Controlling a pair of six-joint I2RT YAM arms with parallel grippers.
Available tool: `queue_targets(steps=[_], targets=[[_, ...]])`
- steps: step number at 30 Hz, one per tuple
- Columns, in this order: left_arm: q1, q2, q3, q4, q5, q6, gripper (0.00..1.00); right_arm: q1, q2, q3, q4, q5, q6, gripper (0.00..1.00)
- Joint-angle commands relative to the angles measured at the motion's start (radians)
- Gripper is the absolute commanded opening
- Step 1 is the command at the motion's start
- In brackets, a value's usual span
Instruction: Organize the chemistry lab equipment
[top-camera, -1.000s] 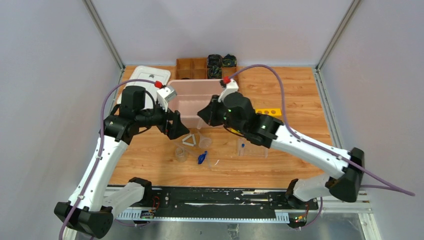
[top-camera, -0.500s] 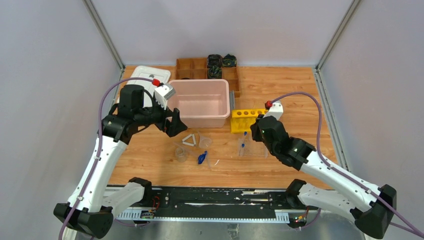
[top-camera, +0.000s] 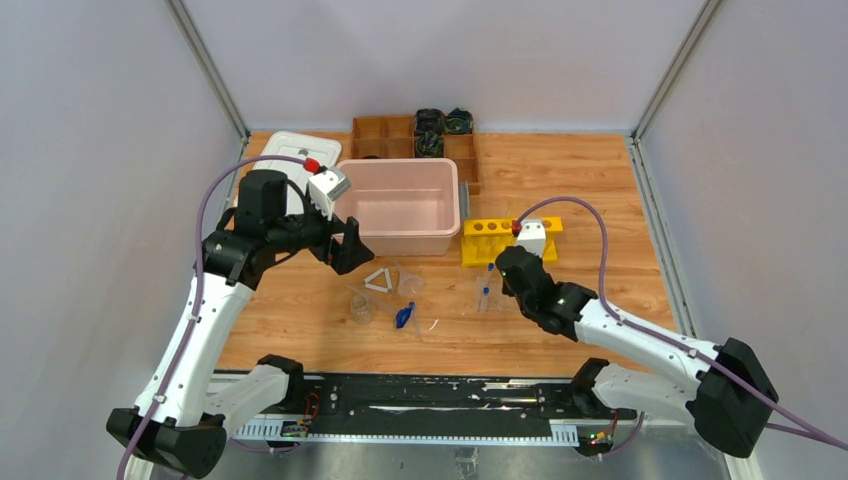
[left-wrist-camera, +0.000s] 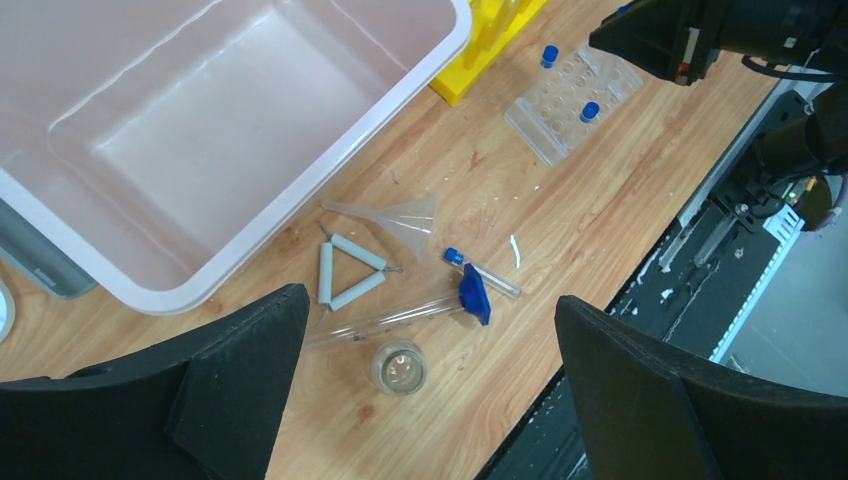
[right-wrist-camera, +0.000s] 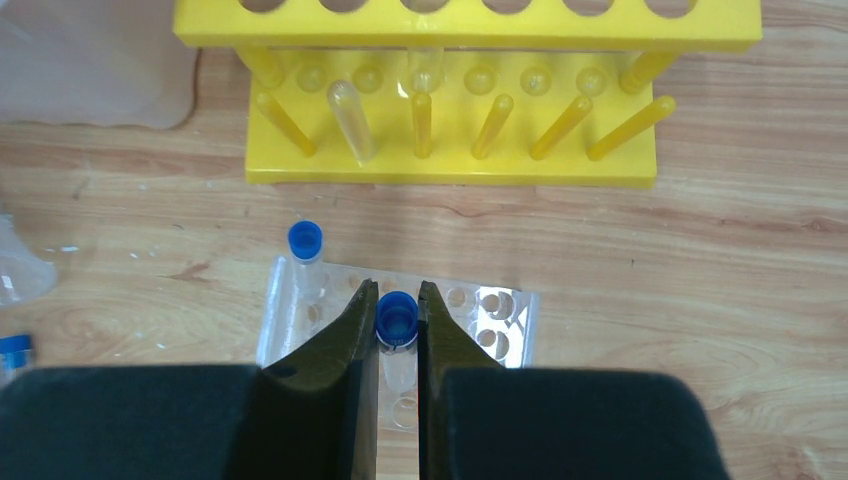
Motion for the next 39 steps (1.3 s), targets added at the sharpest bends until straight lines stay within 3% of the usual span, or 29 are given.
queue_targets(steps=[1, 22, 39], targets=[[-0.003, -0.018, 0.018, 0.002, 0.003, 0.017, 1.0, -0.013, 0.03, -0.046, 0.112, 0.069, -0.037, 0.0], [-0.003, -0.019, 0.022, 0.003, 0.004, 0.022, 1.0, -0.013, 0.046, -0.164, 0.305, 0.045, -0.055, 0.0], [-0.002, -0.007, 0.028, 0.003, 0.003, 0.024, 1.0, -0.013, -0.007, -0.211, 0.278, 0.125, -0.035, 0.0]])
